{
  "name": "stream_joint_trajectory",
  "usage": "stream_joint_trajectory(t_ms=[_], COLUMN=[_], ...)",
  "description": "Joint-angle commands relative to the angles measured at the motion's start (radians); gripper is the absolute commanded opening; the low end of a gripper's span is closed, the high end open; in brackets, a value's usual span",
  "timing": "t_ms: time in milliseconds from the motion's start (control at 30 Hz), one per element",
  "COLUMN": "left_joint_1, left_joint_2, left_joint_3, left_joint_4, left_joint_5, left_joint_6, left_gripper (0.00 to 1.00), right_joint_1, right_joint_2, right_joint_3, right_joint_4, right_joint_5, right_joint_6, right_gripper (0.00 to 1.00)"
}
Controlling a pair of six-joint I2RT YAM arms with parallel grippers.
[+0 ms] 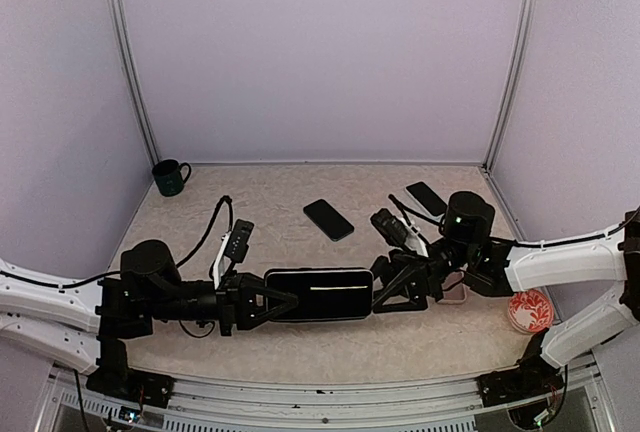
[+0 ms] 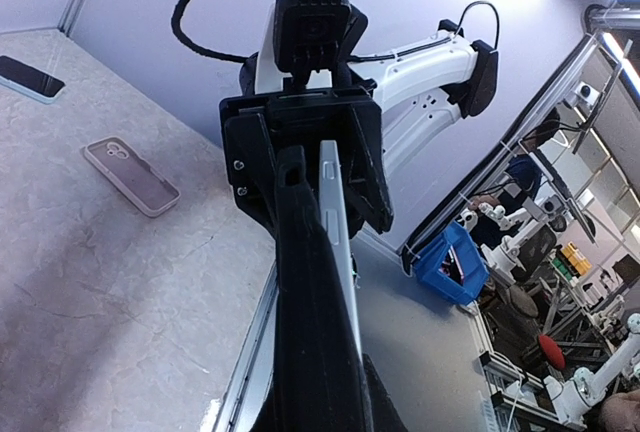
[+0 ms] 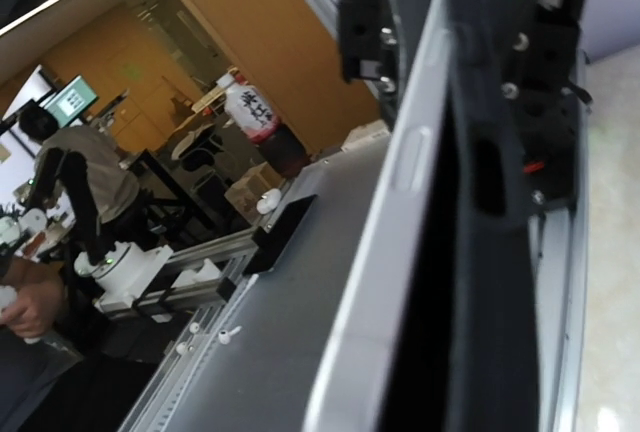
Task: Put the phone into the phone case
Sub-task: Pass from the left arm to the right
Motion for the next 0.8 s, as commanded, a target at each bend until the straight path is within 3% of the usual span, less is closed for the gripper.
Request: stream_joint_trajectory(t_ms=[0,533,633,767], left_joint_1=[0.0,0.0,0.0,-0.001], left_joint_2=[-0.039,0.03,0.043,0.048], left_joint_3=[-0.01,-0.017,-0.017,-0.012], left_joint_4=[0.091,0.097,0.083,0.046], left_joint_5=[-0.013,-0.057,-0.075,-0.104], left_joint_6=[0.007,-0.027,-0.032,-0.031], left_gripper=[0.0,0.0,0.05,0.15], right_joint_1=[0.021,0.032,0.032,0.031], right_joint_2=[-0.033,-0.001,0.009,-0.001], right_joint_3=[-0.01,-0.014,-0.009,0.012], right_joint_4=[0.143,0.313,0.266,0.076], right_joint_5=[-0.06,-0.076,-0.063,-0.012], right_joint_6=[0.058,0.2,0.182,0.069], right_gripper=[0.51,0.22,0.15,0.09])
